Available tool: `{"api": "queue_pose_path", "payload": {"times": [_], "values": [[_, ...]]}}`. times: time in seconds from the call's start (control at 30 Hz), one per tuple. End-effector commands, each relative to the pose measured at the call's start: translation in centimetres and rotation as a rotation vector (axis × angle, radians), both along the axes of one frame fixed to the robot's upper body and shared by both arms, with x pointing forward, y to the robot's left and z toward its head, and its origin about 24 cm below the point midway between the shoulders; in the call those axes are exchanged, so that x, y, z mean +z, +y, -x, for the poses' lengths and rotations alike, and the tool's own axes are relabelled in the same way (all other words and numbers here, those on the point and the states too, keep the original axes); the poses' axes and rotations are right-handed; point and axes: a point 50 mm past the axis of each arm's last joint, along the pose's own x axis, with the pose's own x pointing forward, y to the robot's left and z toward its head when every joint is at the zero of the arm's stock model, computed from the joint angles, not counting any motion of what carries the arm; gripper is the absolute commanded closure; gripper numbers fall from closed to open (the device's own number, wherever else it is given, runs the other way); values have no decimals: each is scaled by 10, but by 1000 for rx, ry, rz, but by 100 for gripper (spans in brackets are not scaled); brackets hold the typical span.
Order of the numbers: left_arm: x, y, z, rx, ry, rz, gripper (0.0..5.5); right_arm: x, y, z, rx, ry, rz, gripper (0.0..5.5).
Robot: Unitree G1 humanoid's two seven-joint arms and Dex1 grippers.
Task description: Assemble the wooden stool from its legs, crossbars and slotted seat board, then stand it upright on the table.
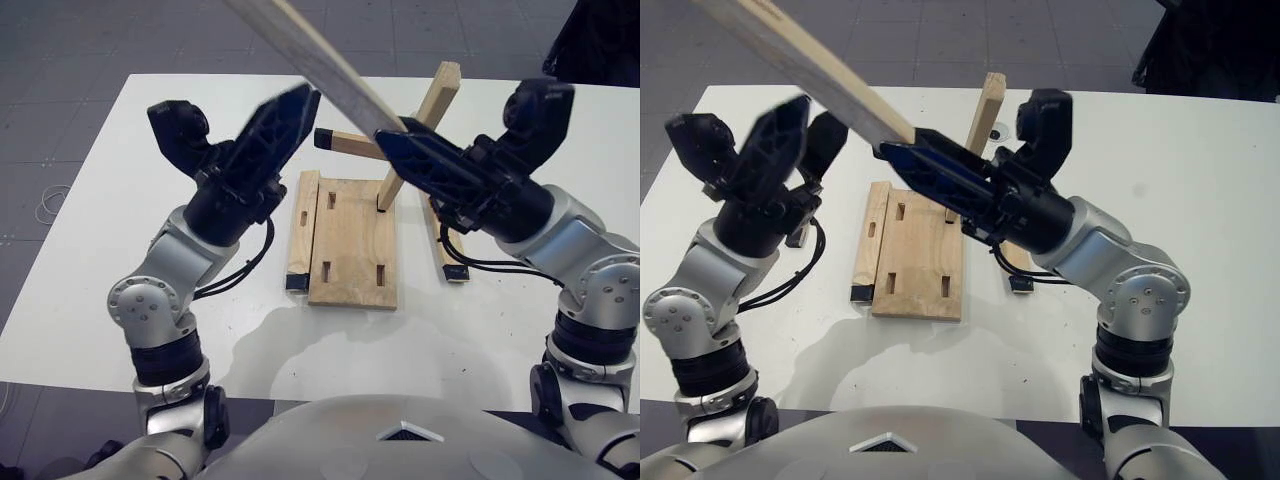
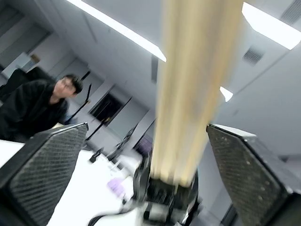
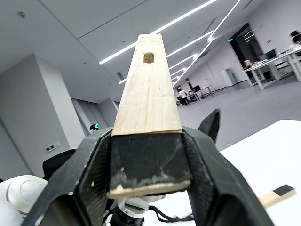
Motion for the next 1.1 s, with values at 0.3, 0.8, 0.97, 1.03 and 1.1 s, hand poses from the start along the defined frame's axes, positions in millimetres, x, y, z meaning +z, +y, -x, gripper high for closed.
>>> {"api": "queue_pose_path", "payload": {"times": [0.3, 0.8, 0.97, 1.03, 1.1], "values": [[-7, -11, 10, -85, 18, -111, 85, 2, 4, -3, 6, -25, 14, 346], [-14, 1, 13, -27, 8, -168, 85, 5, -4, -8, -34, -22, 21, 347], [-13, 1, 13, -23, 8, -166, 85, 5, -5, -8, -39, -16, 20, 347], [-13, 1, 13, -25, 7, -166, 85, 5, -5, -9, -43, -14, 19, 347], [-13, 1, 13, -27, 6, -167, 85, 4, -4, -10, -44, -14, 18, 347]]}}
